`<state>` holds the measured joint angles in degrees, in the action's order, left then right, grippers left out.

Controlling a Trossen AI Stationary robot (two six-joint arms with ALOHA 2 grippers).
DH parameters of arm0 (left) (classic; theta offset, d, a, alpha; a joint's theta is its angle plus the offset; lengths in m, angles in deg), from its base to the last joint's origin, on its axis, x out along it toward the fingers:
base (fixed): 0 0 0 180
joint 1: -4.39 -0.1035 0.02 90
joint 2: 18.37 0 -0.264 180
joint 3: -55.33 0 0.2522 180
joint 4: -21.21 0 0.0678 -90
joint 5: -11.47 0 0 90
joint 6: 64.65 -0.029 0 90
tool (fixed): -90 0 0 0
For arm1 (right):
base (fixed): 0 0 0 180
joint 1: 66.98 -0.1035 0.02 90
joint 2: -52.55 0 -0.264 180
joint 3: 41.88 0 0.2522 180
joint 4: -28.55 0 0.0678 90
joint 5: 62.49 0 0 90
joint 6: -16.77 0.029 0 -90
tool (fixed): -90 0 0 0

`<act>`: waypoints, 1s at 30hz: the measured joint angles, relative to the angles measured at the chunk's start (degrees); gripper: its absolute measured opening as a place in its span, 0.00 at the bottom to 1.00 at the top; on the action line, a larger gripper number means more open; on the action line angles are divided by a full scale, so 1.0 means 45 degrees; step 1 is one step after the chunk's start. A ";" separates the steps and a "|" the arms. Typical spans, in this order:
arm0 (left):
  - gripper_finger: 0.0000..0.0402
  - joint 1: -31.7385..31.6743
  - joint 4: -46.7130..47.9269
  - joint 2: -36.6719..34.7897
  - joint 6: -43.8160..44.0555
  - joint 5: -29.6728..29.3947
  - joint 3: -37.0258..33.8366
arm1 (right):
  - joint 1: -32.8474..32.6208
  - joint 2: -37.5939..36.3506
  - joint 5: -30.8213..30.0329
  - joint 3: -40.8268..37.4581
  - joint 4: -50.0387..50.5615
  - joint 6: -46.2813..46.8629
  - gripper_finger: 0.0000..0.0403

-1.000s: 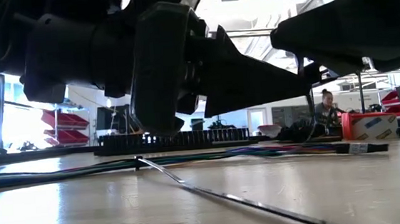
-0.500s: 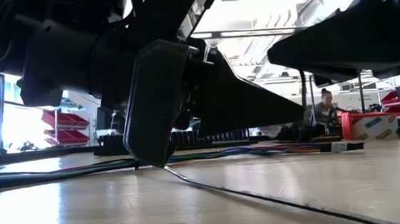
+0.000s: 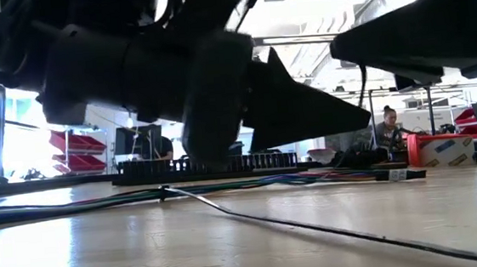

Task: Ziptie cables
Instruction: Wrap the black zip tie around the colored cable bundle

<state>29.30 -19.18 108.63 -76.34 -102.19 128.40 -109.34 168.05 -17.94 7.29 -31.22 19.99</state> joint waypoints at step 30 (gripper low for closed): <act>0.00 0.0429 -0.0864 -0.0068 -0.0756 -0.1426 -0.0005 | 0.0405 -0.0024 0.0108 0.0517 0.1430 0.0851 0.00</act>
<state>31.24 -23.07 108.32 -79.74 -108.61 128.38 -107.52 167.94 -17.45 9.62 -24.78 23.82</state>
